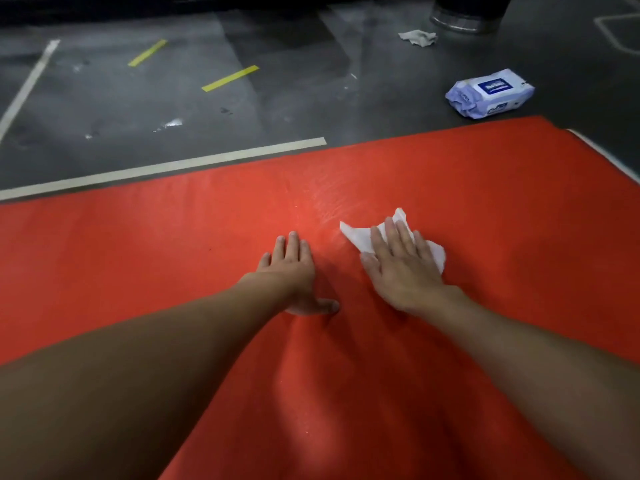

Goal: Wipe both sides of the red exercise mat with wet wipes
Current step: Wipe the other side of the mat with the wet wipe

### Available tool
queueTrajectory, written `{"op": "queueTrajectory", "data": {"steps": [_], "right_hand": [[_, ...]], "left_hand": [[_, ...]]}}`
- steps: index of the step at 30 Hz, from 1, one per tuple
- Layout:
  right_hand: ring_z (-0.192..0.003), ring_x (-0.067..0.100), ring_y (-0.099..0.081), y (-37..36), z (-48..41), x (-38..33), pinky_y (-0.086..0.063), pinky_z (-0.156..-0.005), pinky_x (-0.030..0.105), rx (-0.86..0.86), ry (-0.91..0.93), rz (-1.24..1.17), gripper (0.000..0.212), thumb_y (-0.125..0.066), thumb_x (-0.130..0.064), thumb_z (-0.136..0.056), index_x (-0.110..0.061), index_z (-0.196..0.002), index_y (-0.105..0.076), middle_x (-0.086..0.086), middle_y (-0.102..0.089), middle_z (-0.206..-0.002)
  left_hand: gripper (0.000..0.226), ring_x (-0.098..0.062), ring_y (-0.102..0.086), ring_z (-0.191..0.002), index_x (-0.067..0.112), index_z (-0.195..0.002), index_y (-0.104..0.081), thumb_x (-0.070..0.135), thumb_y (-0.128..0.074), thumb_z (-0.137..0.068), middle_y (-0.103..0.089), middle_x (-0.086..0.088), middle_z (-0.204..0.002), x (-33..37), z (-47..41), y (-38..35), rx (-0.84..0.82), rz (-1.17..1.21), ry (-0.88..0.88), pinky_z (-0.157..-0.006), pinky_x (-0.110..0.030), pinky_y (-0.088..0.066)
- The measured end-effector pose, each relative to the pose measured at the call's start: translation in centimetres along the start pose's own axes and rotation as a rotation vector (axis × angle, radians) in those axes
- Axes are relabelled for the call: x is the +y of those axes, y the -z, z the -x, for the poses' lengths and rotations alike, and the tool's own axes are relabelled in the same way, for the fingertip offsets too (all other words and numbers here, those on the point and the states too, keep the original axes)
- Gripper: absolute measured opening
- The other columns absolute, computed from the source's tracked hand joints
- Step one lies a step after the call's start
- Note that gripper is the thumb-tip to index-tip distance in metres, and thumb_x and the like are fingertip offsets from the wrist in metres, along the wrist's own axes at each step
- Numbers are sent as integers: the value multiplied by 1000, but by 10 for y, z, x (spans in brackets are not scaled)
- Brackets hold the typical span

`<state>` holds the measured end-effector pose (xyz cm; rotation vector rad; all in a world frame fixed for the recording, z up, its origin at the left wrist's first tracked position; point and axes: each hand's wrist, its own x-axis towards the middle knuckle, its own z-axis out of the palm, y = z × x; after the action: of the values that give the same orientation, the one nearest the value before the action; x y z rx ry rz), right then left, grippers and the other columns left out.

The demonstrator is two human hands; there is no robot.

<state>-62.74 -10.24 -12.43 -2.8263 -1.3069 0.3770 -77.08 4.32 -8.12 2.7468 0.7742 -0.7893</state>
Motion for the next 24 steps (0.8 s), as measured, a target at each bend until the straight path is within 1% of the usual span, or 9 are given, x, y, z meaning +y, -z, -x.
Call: {"op": "queueTrajectory", "data": {"steps": [4, 7, 9, 11, 14, 16, 18, 21, 24], "right_hand": [[-149, 13, 22, -5, 14, -15, 18, -119, 44, -21, 126, 0, 84, 11, -63, -85, -23, -158, -1, 4, 12, -166], [-151, 22, 16, 10, 8, -2, 16, -118, 49, 26, -9, 66, 76, 0, -57, -95, -16, -158, -11, 9, 6, -166], [-152, 27, 11, 15, 5, -5, 10, -120, 51, 49, -67, 60, 68, -15, -50, -101, -11, -156, -17, 13, -1, -165], [-151, 27, -7, 15, 7, -8, -10, -120, 49, 135, 22, 3, 55, -28, -40, -103, -11, -150, -31, 14, -19, -161], [-126, 31, -44, 16, 8, -8, -35, -97, 42, 270, 37, -18, 30, -43, -20, -99, -11, -127, -49, 10, -49, -132], [-103, 36, -54, 19, 5, -10, -34, -80, 43, 389, -11, -68, 11, -45, -17, -100, -10, -103, -53, 13, -60, -108], [-94, 37, -57, 23, 1, -13, -30, -75, 41, 452, 2, -146, 17, -45, -22, -100, -12, -90, -54, 11, -63, -91], [-114, 26, -52, 19, 1, -9, -33, -91, 42, 305, 99, 24, 29, -50, -45, -97, -20, -104, -62, 0, -62, -109], [-119, 27, -49, 19, 1, 0, -33, -92, 41, 269, 47, 25, 27, -49, -38, -100, -18, -111, -63, 2, -56, -117]], "left_hand": [[131, -34, 18, -148, 3, -152, 17, 78, -59, -74, 25, -15, -159, 3, 2, 1, 2, -4, 2, -121, -51, -6], [130, -34, 19, -148, 3, -152, 17, 77, -57, -75, 25, -16, -159, 2, 2, 1, 1, -8, -3, -121, -51, -6], [129, -34, 19, -148, 3, -152, 18, 77, -57, -76, 26, -16, -159, 2, 1, 0, -1, -14, 1, -121, -52, -6], [129, -35, 19, -148, 3, -151, 18, 76, -58, -76, 26, -16, -159, 3, 0, -1, -5, -14, 2, -121, -52, -6], [129, -35, 19, -148, 3, -151, 19, 76, -58, -76, 26, -16, -159, 3, -1, 0, -2, -8, -2, -121, -53, -5], [129, -35, 20, -147, 3, -151, 19, 75, -58, -77, 27, -16, -158, 3, -1, -1, -4, -9, -1, -121, -53, -5], [129, -35, 20, -147, 3, -151, 19, 75, -58, -77, 28, -16, -158, 2, -2, -2, -5, -13, 3, -121, -53, -5], [128, -35, 20, -147, 3, -151, 19, 76, -57, -77, 27, -16, -158, 2, -2, -3, 0, -14, 1, -121, -52, -5], [128, -35, 20, -147, 3, -151, 19, 76, -56, -77, 28, -16, -158, 1, -2, -3, -2, -12, -10, -121, -52, -5]]}}
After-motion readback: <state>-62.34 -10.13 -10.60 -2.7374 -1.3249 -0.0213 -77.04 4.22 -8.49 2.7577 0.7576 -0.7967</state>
